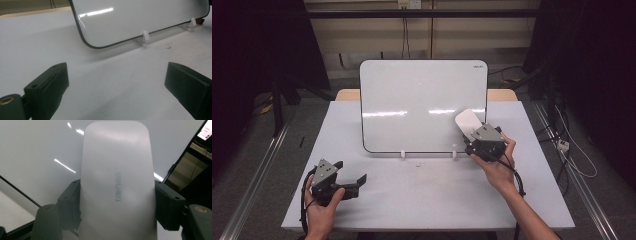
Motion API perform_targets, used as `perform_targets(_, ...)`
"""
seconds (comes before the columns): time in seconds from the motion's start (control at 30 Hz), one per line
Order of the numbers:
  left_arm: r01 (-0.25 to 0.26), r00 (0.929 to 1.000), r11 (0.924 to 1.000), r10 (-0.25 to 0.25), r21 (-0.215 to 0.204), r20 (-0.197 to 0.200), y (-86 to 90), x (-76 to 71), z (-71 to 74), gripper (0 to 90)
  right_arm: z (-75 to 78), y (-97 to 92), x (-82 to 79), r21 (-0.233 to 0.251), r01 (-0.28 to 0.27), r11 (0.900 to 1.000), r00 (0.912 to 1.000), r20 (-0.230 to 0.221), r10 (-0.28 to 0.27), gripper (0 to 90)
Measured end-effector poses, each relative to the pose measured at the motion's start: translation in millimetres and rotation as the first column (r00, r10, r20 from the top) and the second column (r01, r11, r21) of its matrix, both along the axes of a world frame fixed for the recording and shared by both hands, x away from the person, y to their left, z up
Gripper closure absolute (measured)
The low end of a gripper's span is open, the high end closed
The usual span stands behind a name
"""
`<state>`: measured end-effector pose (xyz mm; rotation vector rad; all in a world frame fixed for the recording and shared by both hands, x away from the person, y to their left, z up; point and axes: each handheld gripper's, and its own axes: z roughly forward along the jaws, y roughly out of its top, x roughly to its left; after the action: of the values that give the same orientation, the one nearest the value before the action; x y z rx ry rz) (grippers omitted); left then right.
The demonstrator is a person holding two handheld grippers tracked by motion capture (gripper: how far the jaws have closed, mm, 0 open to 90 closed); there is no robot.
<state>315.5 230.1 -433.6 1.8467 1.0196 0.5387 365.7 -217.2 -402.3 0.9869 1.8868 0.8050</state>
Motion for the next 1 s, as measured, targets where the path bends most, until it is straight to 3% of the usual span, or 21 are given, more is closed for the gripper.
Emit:
perform_targets(0.57,0.0,1.0,1.0,0.0,-0.002,0.004,0.4,-0.5,0.4,5.4,-20.9,11.8,4.9,-0.08,-0.005,0.9968,0.9998,-0.018,0.003,31.5)
perform_targets(1.0,0.004,1.0,1.0,-0.004,0.0,0.007,0.4,0.5,0.5,5.4,-27.2,11.4,10.4,-0.094,0.013,0.9955,0.9988,-0.046,-0.017,31.5)
